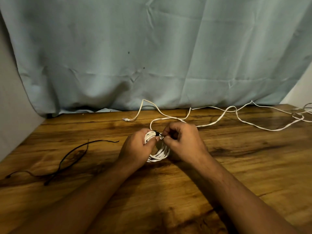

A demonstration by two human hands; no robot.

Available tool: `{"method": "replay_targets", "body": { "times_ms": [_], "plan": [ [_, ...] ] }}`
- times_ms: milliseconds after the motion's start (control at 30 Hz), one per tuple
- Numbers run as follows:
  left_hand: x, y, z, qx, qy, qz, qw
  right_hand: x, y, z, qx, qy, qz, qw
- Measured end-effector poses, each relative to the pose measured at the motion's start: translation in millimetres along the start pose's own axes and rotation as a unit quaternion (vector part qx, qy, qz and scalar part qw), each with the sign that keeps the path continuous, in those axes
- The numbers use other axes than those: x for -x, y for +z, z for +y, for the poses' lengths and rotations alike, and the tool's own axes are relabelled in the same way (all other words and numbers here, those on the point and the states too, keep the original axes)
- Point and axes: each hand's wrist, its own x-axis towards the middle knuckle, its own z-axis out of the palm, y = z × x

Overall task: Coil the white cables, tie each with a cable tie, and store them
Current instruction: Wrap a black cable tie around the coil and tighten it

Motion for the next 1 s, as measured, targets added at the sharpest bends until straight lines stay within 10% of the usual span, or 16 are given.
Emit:
{"method": "replay_targets", "body": {
  "times_ms": [467, 767, 1000],
  "plan": [
    [4, -2, 3, 0.003, 0.027, -0.007, 1.000, 1, -6, -1, -0.121, 0.044, -0.008, 0.992],
    [5, -2, 6, 0.010, 0.020, 0.006, 1.000, 1, 4, 1, -0.520, 0.216, -0.007, 0.826],
    [6, -2, 5, 0.003, 0.019, 0.006, 1.000, 1, 3, -2, -0.530, 0.227, -0.035, 0.816]
  ]
}}
